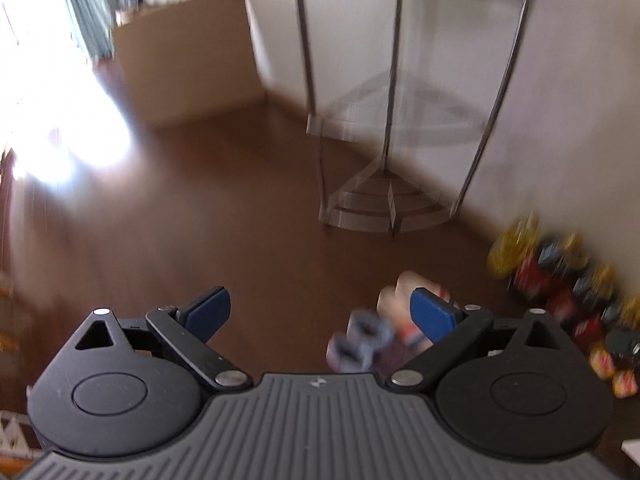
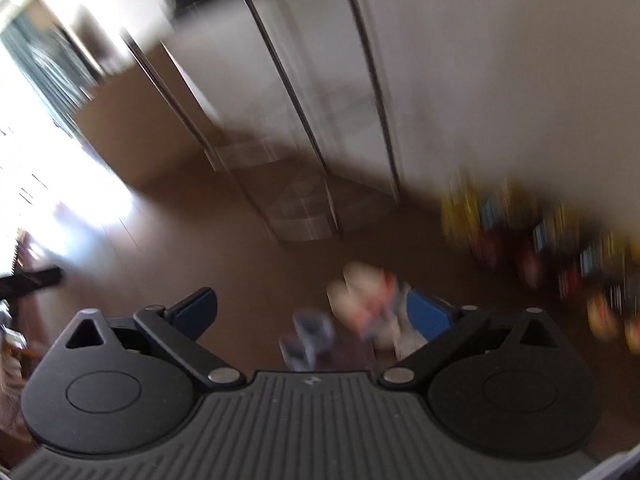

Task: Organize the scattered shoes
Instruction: 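Move both grippers back toward the pink boots and slides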

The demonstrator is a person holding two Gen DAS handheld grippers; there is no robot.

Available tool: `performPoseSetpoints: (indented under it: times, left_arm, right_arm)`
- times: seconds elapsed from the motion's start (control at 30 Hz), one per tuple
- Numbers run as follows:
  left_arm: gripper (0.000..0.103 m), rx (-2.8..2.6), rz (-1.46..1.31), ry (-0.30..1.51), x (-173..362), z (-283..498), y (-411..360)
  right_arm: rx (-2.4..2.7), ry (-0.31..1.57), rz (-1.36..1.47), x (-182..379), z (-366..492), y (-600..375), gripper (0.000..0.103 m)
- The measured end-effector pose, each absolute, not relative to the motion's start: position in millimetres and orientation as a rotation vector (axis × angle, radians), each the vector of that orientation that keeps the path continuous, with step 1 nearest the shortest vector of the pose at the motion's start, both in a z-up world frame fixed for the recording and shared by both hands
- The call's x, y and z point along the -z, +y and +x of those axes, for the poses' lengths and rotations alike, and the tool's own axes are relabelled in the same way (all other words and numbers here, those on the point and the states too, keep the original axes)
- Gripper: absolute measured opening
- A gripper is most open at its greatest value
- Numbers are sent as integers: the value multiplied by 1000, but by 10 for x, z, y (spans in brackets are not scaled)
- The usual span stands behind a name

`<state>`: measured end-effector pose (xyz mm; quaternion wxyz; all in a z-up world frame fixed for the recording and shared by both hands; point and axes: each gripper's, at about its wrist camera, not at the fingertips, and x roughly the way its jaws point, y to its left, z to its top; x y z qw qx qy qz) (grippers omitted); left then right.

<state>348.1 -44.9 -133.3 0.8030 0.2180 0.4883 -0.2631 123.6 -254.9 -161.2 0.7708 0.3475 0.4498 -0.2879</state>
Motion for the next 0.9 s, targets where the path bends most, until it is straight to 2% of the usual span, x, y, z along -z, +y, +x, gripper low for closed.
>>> performPoseSetpoints:
  times: [0.07,0.2,0.27,0.4,0.53,0.6,0.73,0.9]
  left_arm:
    - [98,542,506,1105,1754,3487,-404]
    - [98,524,535,1178,2491,3540,-381]
    - [98,535,532,1205,2794,3585,-398]
    - [98,565,533,1237,3416,3686,-461]
    - [98,574,533,1275,3930,3771,-499]
    - [98,574,518,1296,4137,3843,-490]
    - [98,554,502,1301,4549,3996,-439]
    - [98,523,489,1283,4967,4159,-325]
  right_arm:
    - [602,1064,760,1972,1260,-2492,90]
    - [536,1231,699,2838,1444,-2331,85]
    - [514,1281,647,3161,1545,-2285,71]
    - [506,1343,620,3818,1679,-2221,71]
    - [475,1386,638,4376,1785,-2187,78]
    - [405,1400,544,4734,1977,-2088,81]
    - [294,1385,384,5215,2395,-2024,81]
    - [160,1252,174,5902,3318,-2006,78]
